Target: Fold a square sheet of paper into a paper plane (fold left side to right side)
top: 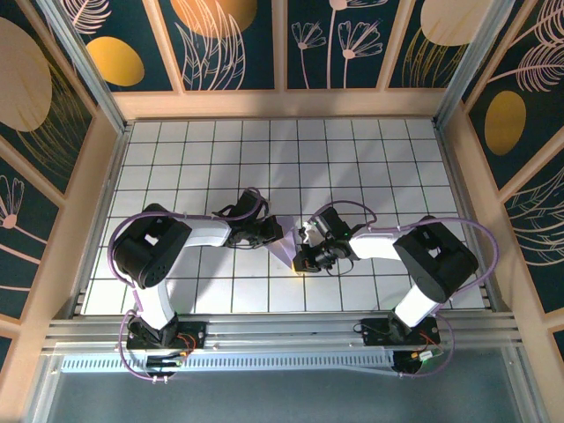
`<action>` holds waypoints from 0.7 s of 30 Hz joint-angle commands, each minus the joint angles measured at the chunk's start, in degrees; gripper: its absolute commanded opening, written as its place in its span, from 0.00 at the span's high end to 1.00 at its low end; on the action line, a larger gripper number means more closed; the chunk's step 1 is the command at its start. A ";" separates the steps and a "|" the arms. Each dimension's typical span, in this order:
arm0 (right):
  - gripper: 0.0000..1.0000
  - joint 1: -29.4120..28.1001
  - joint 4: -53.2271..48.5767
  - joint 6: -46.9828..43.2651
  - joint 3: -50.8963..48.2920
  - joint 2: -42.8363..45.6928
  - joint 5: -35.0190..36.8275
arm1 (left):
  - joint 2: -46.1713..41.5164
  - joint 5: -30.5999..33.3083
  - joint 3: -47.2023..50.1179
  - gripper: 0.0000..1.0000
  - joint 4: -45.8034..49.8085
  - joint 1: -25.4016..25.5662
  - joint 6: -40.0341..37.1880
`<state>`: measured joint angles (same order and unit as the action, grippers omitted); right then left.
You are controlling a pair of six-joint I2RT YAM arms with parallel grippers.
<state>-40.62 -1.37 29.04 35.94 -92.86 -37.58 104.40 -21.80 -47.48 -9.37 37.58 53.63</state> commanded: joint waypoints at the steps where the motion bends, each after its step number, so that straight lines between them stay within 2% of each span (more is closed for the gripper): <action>1: 1.00 -0.42 -1.05 -0.56 -1.14 -1.22 1.02 | 1.49 4.58 0.98 0.93 6.38 0.01 -0.29; 21: 1.00 -0.93 -1.89 -0.13 -3.41 -0.09 0.10 | 2.02 5.43 0.63 0.93 6.46 0.03 0.07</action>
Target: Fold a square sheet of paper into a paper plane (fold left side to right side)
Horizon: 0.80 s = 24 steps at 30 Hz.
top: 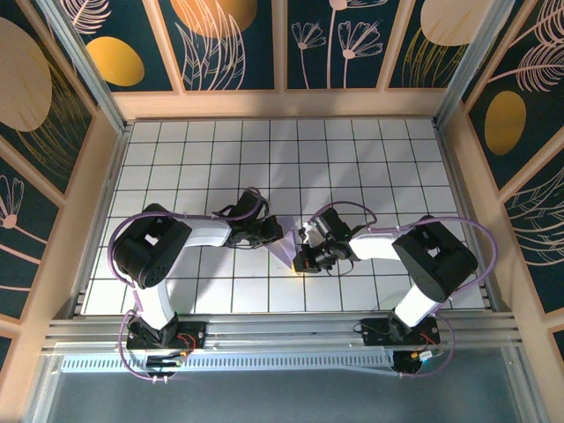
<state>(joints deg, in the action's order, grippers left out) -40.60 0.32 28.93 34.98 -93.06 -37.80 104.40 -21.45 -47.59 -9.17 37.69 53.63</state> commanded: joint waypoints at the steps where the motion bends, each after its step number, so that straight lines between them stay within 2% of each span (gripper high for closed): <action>1: 1.00 -1.06 -3.69 0.10 -2.78 0.47 0.15 | 1.96 5.27 0.73 0.93 6.35 -0.08 0.12; 12: 1.00 -1.86 -3.20 2.36 -7.30 5.86 -1.05 | 2.03 5.37 0.58 0.93 6.27 -0.08 0.21; 19: 1.00 -0.62 -7.19 1.49 -2.72 14.35 -0.96 | 1.68 5.28 0.41 0.94 6.62 -0.08 -0.10; 24: 1.00 1.65 -4.01 1.70 0.19 14.16 -3.36 | 1.58 5.24 0.31 0.94 6.40 -0.08 -0.06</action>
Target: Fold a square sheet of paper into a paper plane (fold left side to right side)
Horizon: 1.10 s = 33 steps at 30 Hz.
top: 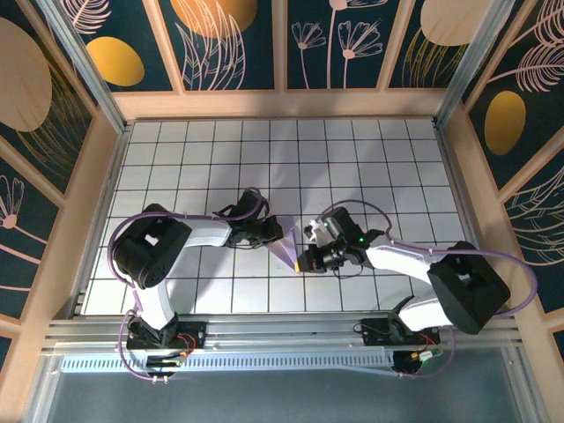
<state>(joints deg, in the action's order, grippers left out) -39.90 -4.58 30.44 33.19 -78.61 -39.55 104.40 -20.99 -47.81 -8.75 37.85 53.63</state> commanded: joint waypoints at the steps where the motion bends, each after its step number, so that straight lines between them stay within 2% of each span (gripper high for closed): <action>1: 1.00 1.22 1.92 0.31 2.63 -1.42 -0.82 | 1.62 4.73 0.50 0.94 5.94 -0.23 -0.05; 10: 1.00 1.14 9.32 2.34 7.91 -12.42 4.28 | 1.44 4.56 0.43 0.94 6.20 -0.23 -0.12; 33: 1.00 0.88 4.49 1.64 6.43 -18.16 9.33 | 0.81 4.25 0.42 0.91 5.13 -0.23 0.24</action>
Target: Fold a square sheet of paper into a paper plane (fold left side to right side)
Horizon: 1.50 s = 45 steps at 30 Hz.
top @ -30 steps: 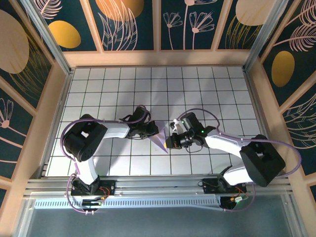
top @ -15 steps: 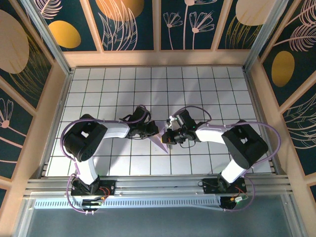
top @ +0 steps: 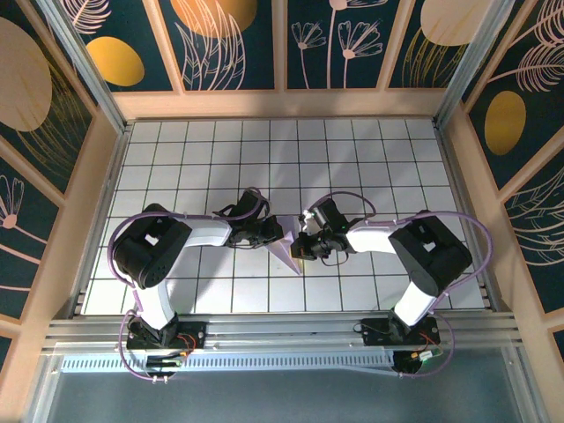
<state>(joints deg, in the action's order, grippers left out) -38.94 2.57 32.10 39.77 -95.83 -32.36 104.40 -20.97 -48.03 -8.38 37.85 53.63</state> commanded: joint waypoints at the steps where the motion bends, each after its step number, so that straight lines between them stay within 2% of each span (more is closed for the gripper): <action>1: 1.00 -0.09 -2.94 -0.02 -0.29 -0.98 2.36 | 0.69 4.19 0.73 0.91 4.53 -0.23 0.31; 8: 1.00 -0.35 -6.70 -0.54 -0.48 -1.73 5.29 | -0.79 4.09 -0.60 0.85 3.65 -0.23 -0.07; 14: 1.00 -1.55 -12.40 -1.39 0.81 -2.18 12.45 | -5.84 5.94 0.90 0.82 3.66 -0.23 -2.66; 22: 1.00 -2.60 -14.17 -0.99 1.44 -3.70 15.44 | -12.09 0.90 8.15 0.86 -6.24 0.14 0.34; 30: 1.00 -3.31 -15.65 -1.12 2.24 -4.56 17.34 | -7.31 -4.32 8.04 0.93 -14.07 2.14 4.87; 38: 1.00 -3.60 -17.11 -1.38 2.76 -5.24 18.63 | -2.24 -3.86 6.20 0.94 -14.31 2.13 5.75; 45: 1.00 -4.04 -17.61 -1.76 3.03 -6.12 18.92 | -1.02 -0.94 6.54 0.94 -14.29 2.09 6.05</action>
<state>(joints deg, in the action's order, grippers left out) -42.65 -7.73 31.83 45.25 -96.75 -22.55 102.28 -23.49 -40.47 -20.84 39.92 58.85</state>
